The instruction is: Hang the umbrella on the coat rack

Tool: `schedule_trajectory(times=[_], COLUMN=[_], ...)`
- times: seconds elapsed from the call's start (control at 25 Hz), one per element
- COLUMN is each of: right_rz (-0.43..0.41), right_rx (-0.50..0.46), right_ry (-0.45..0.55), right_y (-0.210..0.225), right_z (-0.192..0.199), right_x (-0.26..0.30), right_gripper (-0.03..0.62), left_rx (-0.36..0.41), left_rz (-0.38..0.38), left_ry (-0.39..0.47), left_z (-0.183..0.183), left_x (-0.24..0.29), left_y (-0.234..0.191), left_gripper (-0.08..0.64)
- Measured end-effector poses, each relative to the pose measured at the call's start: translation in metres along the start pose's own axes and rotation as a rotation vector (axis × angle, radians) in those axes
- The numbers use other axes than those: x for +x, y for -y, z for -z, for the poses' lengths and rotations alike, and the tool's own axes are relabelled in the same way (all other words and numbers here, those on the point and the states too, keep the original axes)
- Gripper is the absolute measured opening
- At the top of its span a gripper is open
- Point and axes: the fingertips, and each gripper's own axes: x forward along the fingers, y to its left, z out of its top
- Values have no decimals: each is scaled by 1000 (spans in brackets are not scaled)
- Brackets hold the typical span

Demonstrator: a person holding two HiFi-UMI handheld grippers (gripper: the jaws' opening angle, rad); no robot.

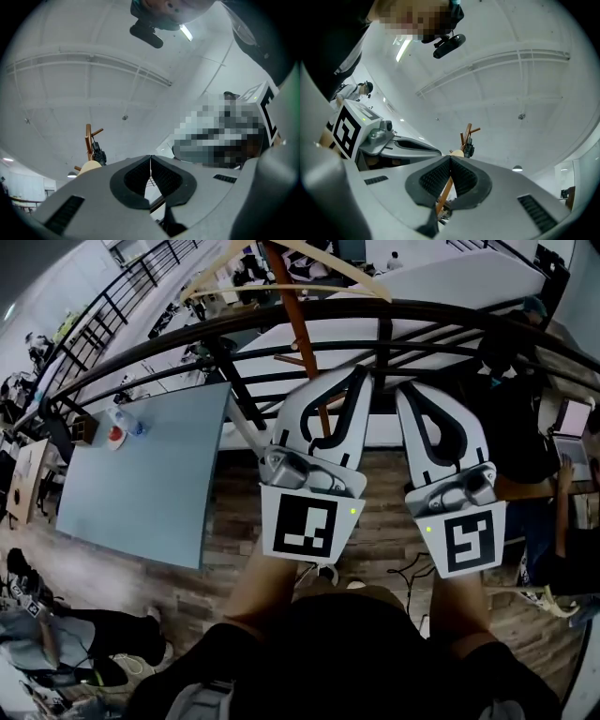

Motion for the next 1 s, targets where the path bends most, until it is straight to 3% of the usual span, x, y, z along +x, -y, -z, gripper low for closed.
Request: schedule_trajectory(times=[0.56, 1.0], right_rz=[-30, -19], right_rx=[24, 29], right_ry=[24, 38], right_y=[6, 7], right_z=[-21, -26], right_x=[-59, -65], right_gripper=[31, 29], left_rx=[10, 25], left_rz=[-29, -36], left_ry=[-30, -44], left_z=[-33, -38], left_x=[-21, -26], left_y=[51, 56], left_gripper=[14, 14])
